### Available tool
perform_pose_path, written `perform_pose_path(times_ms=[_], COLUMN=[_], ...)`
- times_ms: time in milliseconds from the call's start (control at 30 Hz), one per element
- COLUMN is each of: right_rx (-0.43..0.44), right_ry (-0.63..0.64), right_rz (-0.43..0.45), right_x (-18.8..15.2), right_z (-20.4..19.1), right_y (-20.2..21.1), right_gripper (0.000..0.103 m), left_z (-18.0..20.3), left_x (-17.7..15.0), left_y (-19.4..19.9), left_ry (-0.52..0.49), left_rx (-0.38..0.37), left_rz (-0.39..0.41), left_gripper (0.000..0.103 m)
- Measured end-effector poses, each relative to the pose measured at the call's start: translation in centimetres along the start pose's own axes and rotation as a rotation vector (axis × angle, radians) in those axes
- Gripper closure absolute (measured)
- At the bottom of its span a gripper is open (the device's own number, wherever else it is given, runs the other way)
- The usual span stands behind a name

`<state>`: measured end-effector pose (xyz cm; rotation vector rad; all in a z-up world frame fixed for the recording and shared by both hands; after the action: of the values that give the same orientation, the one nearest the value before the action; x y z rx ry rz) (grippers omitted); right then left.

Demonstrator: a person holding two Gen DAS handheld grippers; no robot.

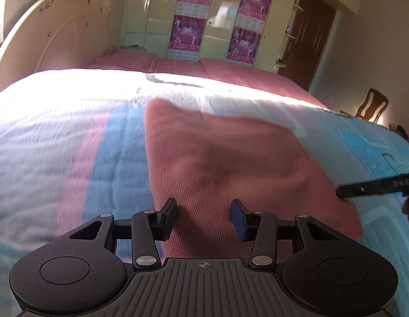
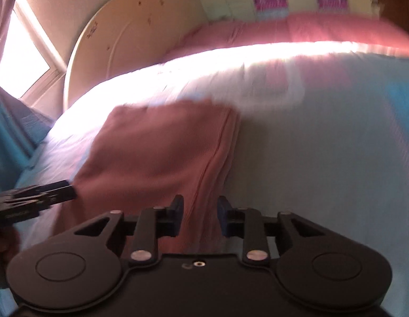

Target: Fold small clothes

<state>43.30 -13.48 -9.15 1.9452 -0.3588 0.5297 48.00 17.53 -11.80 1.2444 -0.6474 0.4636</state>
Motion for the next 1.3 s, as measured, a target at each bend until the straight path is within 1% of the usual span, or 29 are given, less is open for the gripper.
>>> perform_pose_path(times_ms=[33,67,100,133,167,200,267,333,367,433,467,500,567,600,667,733,867,1000,1167,1300], right_rx=[0.018,0.02,-0.011,-0.068,-0.104,-0.12,-0.184,-0.233,-0.258,-0.29,-0.275,-0.244,-0.191,-0.189,-0.221,-0.251,-0.237,-0.21,-0.202,-0.196], right_ry=[0.001,0.014,0.037,0.059,0.059,0.054,0.1,0.149,0.165,0.201,0.214,0.21,0.219,0.241,0.266,0.238,0.213,0.211,0.212,0.207], right_rz=[-0.021,-0.031,-0.031,-0.027,-0.016,-0.013,-0.018,-0.024,-0.016,0.052,0.074,0.077,0.053,0.034,-0.022,-0.073,-0.052,0.009,0.045,0.081], right_x=[-0.5,-0.7,-1.0,-1.0,-0.9,-0.6,-0.5,-0.8,-0.9,-1.0,-1.2,-1.3,-2.1,-2.5,-3.4,-4.0,-4.3,-4.8,-5.9,-7.4], right_z=[-0.2,-0.5,-0.9,-1.1,-1.0,-0.9,-1.3,-2.0,-2.4,-3.5,-3.9,-4.2,-4.7,-4.9,-4.8,-3.8,-3.6,-4.2,-4.3,-4.8], right_y=[-0.5,-0.8,-0.9,-1.1,-1.2,-1.3,-1.6,-1.6,-1.2,0.7,1.7,2.3,2.6,2.2,0.7,-0.7,-0.5,2.3,5.2,7.5], right_gripper=[0.083,0.093,0.094,0.096,0.096,0.096,0.096,0.095,0.093,0.093,0.093,0.093,0.093,0.094,0.095,0.094,0.094,0.093,0.093,0.084], left_z=[-0.1,-0.1,-0.1,0.1,0.4,0.7,1.1,1.6,2.0,2.6,2.9,3.1,3.4,3.5,3.6,3.7,4.2,5.0,6.5,8.3], left_x=[-0.1,0.1,0.2,0.4,0.5,0.5,0.4,0.3,-0.1,-1.3,-1.8,-2.6,-4.0,-4.6,-5.1,-5.2,-5.2,-5.4,-6.1,-6.8], left_y=[-0.2,-0.4,-0.6,-0.8,-1.1,-1.2,-0.8,0.7,2.0,3.9,4.6,4.9,4.2,3.7,3.2,2.9,3.2,4.3,6.5,9.0], left_ry=[0.009,0.017,0.017,0.004,-0.022,-0.055,-0.084,-0.091,-0.1,-0.1,-0.1,-0.096,-0.088,-0.082,-0.071,-0.064,-0.07,-0.068,-0.075,-0.081], left_rx=[-0.001,0.0,0.001,0.005,0.015,0.025,0.04,0.052,0.056,0.065,0.068,0.079,0.091,0.103,0.115,0.128,0.159,0.174,0.182,0.184], left_rz=[0.0,0.001,-0.001,-0.008,-0.019,-0.027,-0.032,-0.024,-0.012,-0.005,-0.008,-0.02,-0.06,-0.08,-0.092,-0.094,-0.091,-0.078,-0.05,-0.015], left_gripper=[0.058,0.058,0.058,0.058,0.058,0.058,0.058,0.059,0.059,0.059,0.059,0.059,0.059,0.059,0.059,0.059,0.059,0.059,0.058,0.058])
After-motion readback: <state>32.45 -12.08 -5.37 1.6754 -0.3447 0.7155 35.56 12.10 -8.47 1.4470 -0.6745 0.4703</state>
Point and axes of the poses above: each gripper's, at about its wrist camera, not at the fingertips, and y roughly against the way its jaws point, z to its right, x to its top, the point moved 3 cm from there along -y, roughly the way its jaws point, and after that the axes turned 6 degrees about -z, right-handed, at the moved point
